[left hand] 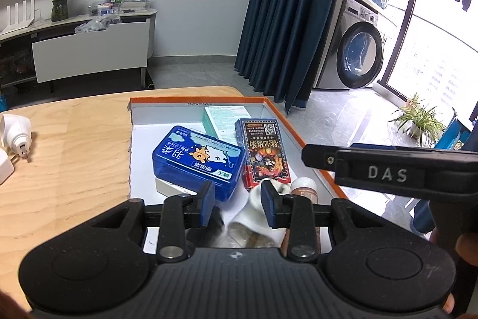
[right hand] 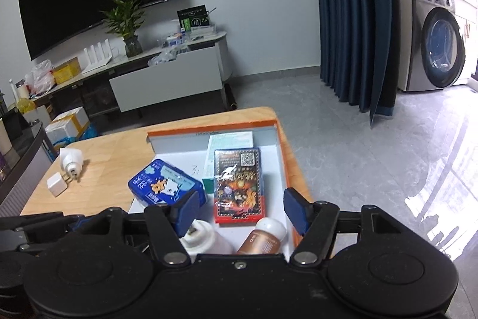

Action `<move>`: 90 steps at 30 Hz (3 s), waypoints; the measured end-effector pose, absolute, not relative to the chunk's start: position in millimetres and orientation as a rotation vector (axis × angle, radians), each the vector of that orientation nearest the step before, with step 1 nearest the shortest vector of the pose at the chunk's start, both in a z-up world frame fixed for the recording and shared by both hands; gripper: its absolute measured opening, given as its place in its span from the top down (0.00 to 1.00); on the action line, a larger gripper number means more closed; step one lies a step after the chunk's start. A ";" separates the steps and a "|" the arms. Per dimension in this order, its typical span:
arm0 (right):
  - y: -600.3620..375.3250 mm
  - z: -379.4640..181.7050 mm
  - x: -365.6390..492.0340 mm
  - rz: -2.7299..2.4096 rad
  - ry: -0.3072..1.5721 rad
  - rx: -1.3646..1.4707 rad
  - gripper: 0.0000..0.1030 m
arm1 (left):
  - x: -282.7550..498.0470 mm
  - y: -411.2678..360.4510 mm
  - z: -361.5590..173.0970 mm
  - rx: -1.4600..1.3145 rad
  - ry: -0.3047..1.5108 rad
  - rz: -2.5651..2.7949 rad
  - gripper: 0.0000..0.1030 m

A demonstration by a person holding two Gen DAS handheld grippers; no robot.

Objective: Organize rigid objects
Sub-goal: 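Lower and release the black charger with the left gripper while the right releases the diffuser into the lid, then grasp the white cube charger with the left gripper while the right moves over the table, then grasp the white round plug adapter with the right gripper while the left lifts the cube charger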

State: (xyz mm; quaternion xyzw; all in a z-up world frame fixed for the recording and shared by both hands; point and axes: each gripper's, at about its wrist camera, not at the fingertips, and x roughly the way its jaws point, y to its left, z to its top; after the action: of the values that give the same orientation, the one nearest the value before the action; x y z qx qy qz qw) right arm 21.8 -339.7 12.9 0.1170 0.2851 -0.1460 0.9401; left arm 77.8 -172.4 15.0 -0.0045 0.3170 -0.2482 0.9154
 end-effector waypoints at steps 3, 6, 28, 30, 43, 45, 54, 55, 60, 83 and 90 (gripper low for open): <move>-340.7 15.9 19.4 -0.305 0.575 0.240 0.25 | 78.9 -172.8 13.9 -0.016 0.662 -0.515 0.66; -341.4 18.6 16.2 -0.314 0.565 0.246 0.25 | 77.4 -169.0 13.6 -0.034 0.667 -0.513 0.64; -272.5 31.5 43.7 -0.151 0.589 0.210 0.17 | 70.0 -64.5 38.2 -0.101 0.652 -0.257 0.32; -261.2 31.4 49.6 -0.129 0.599 0.200 0.17 | 70.2 -53.4 39.3 -0.108 0.651 -0.240 0.32; -212.5 30.9 71.3 -0.044 0.640 0.117 0.16 | 100.8 17.9 25.4 -0.063 0.638 -0.160 0.22; -210.5 29.2 73.5 -0.044 0.647 0.115 0.16 | 113.3 27.2 20.8 -0.041 0.640 -0.156 0.19; -206.5 23.7 89.9 -0.045 0.670 0.109 0.15 | 170.8 46.1 -9.0 0.035 0.649 -0.155 0.14; -206.8 23.4 91.9 -0.046 0.671 0.107 0.15 | 176.4 46.8 -12.7 0.041 0.649 -0.156 0.14; -211.0 19.3 101.7 -0.055 0.680 0.107 0.15 | 198.2 49.5 -26.5 0.077 0.641 -0.173 0.14; -192.4 9.8 151.1 0.038 0.701 0.131 0.15 | 177.0 57.3 -23.0 0.029 0.659 -0.160 0.59; -160.2 2.7 213.1 0.188 0.730 0.156 0.12 | 140.9 75.8 6.0 -0.061 0.624 -0.087 0.59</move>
State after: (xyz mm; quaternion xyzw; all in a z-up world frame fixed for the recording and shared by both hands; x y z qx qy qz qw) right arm 213.1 -160.2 2.7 0.0760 0.3562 0.0919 0.9268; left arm 140.9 75.8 6.0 -0.0300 0.3070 -0.0427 0.9503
